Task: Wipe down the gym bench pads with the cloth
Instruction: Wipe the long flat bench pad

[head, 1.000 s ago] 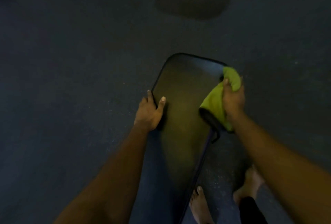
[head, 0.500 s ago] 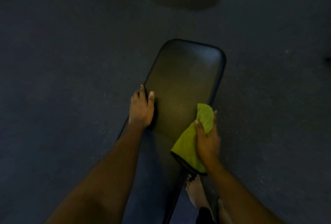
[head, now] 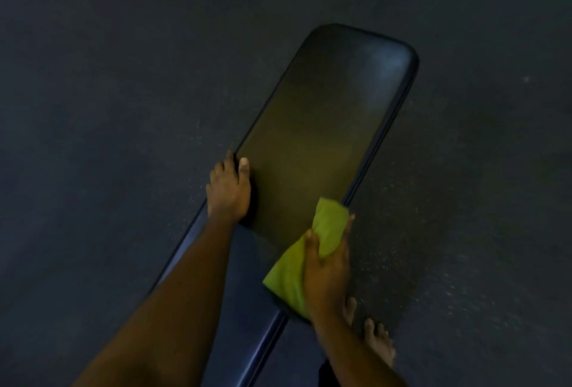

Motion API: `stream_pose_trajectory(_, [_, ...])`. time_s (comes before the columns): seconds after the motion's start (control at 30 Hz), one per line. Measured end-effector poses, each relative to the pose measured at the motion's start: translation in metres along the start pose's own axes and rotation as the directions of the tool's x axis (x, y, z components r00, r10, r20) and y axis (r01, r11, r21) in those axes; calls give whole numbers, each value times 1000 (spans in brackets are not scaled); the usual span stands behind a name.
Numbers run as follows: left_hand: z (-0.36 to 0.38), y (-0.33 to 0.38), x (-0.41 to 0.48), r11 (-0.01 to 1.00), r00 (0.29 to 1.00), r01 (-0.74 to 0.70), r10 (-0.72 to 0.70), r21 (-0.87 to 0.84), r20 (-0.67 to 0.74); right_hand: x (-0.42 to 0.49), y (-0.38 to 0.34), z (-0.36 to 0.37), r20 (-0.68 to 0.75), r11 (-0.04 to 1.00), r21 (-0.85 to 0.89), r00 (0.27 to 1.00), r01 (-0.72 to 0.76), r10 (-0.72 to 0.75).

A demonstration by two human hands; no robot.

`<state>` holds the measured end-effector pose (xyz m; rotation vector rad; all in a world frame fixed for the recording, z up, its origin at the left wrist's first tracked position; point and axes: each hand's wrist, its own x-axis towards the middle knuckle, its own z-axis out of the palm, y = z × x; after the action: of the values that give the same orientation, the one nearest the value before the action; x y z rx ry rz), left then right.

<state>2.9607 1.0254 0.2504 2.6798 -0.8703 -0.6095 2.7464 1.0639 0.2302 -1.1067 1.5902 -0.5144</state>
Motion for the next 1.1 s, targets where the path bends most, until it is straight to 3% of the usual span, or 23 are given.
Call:
stream_pose_trajectory(0.1, [-4, -16, -17, 999, 999, 53, -53, 2, -12, -12, 4, -2, 9, 997, -72, 1000, 14, -13])
stream_pose_trajectory(0.3, [-12, -46, -44, 992, 992, 126, -126, -23, -11, 75, -34, -12, -152, 998, -11, 986, 68, -69])
stream_pose_trajectory(0.4, [-17, -69, -59, 987, 988, 153, -153, -48, -1, 81, -42, 0, -204, 944, -295, 955, 149, -214])
stream_pose_trajectory(0.47, [-20, -86, -70, 985, 989, 149, -150, -87, -7, 90, -55, 13, -182, 823, -540, 930, 176, -318])
stream_pose_trajectory(0.53, [-24, -104, -78, 960, 976, 211, -217, -186, -14, 105, -75, 26, -82, 672, -697, 905, 248, -418])
stream_pose_trajectory(0.6, [-27, -120, -88, 913, 956, 285, -291, -291, 22, 102, -85, 46, 125, 461, -792, 845, 401, -520])
stream_pose_trajectory(0.67, [-31, -134, -98, 882, 949, 309, -308, -356, 62, 64, -73, 76, 413, 202, -770, 714, 605, -565])
stream_pose_trajectory(0.7, [-34, -139, -102, 862, 946, 319, -317, -395, 73, 34, -58, 90, 512, 120, -724, 646, 679, -566])
stream_pose_trajectory(0.8, [-47, -150, -115, 815, 924, 365, -374, -449, 72, -69, 7, 103, 642, 22, -623, 527, 782, -557])
stream_pose_trajectory(0.9, [-58, -163, -132, 808, 918, 393, -371, -439, 141, -127, 59, 69, 710, -29, -543, 441, 839, -549])
stream_pose_trajectory(0.97, [-60, -170, -140, 806, 912, 410, -372, -427, 173, -115, 66, 44, 667, -8, -581, 471, 814, -577])
stream_pose_trajectory(1.0, [-59, -173, -143, 806, 910, 414, -375, -423, 174, -98, 62, 33, 606, 33, -639, 528, 769, -594])
stream_pose_trajectory(1.07, [-54, -175, -148, 822, 923, 383, -358, -422, 141, -56, 47, 13, 432, 198, -745, 686, 638, -585])
stream_pose_trajectory(1.1, [-50, -175, -150, 842, 936, 350, -336, -411, 108, -34, 42, 5, 328, 340, -746, 759, 573, -562])
